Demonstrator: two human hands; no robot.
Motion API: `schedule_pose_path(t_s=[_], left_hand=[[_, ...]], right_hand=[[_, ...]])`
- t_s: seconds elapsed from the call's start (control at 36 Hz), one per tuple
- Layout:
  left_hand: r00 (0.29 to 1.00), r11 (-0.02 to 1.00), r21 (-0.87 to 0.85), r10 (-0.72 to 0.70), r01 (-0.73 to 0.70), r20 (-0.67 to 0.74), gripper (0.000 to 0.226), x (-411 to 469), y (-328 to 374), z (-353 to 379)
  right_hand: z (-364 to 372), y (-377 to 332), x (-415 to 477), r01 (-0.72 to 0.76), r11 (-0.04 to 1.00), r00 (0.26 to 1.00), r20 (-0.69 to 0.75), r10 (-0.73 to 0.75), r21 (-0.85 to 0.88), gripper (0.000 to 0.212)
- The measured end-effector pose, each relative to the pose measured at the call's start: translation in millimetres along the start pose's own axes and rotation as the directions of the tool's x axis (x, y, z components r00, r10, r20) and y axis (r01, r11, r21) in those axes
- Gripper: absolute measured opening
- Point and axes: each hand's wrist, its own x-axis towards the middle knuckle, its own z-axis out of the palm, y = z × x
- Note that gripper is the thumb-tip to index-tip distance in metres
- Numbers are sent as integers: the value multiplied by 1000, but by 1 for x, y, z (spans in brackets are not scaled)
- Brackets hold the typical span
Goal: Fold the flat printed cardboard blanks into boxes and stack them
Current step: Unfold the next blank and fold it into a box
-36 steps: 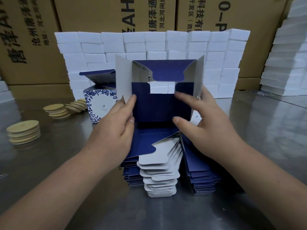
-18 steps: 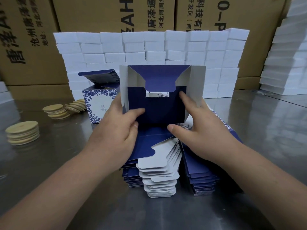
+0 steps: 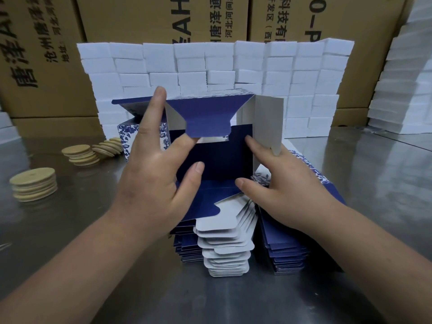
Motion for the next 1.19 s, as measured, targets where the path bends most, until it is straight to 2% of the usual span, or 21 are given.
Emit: schedule_pose_path(t_s=[0.11, 0.22, 0.36, 0.47, 0.56, 0.67, 0.72, 0.86, 0.94, 1.11, 1.19], left_hand=[[999, 1000, -28, -6, 5, -49, 53, -1, -1, 0], [995, 997, -71, 10, -17, -103, 51, 0, -2, 0], [986, 999, -20, 37, -41, -161, 45, 2, -5, -1], [992, 979, -202, 7, -33, -129, 41, 5, -7, -1], [993, 962, -265, 47, -74, -104, 42, 6, -8, -2], [998, 941, -332, 40, -57, -57, 47, 4, -12, -4], [997, 947, -316, 35, -57, -73, 49, 4, -13, -5], [988, 988, -129, 65, -84, -142, 47, 6, -19, -6], [989, 988, -132, 68, -86, -133, 43, 6, -21, -8], [987, 963, -258, 34, -75, -159, 52, 5, -27, -7], [974, 986, -134, 65, -96, -219, 54, 5, -31, -7]], right_hand=[[-1, -2, -1, 16, 1000, 1000, -6, -16, 11, 79], [-1, -3, -1, 37, 999, 999, -4, -37, 3, 76], [-1, -3, -3, 52, 998, 998, -34, -52, 24, 76], [0, -4, -4, 76, 997, 997, -22, -76, 13, 70], [0, -4, -4, 79, 996, 997, -21, -79, 32, 70], [-1, -5, -5, 81, 996, 997, -18, -81, 32, 74], [-1, -5, -5, 79, 996, 997, -12, -78, 40, 74], [1, -3, -6, 112, 993, 994, -5, -111, 41, 67], [0, -3, -4, 99, 994, 995, -19, -99, 38, 69], [-1, -4, -5, 85, 994, 996, -46, -82, 74, 70], [-2, -5, -6, 82, 993, 996, -45, -78, 87, 69]])
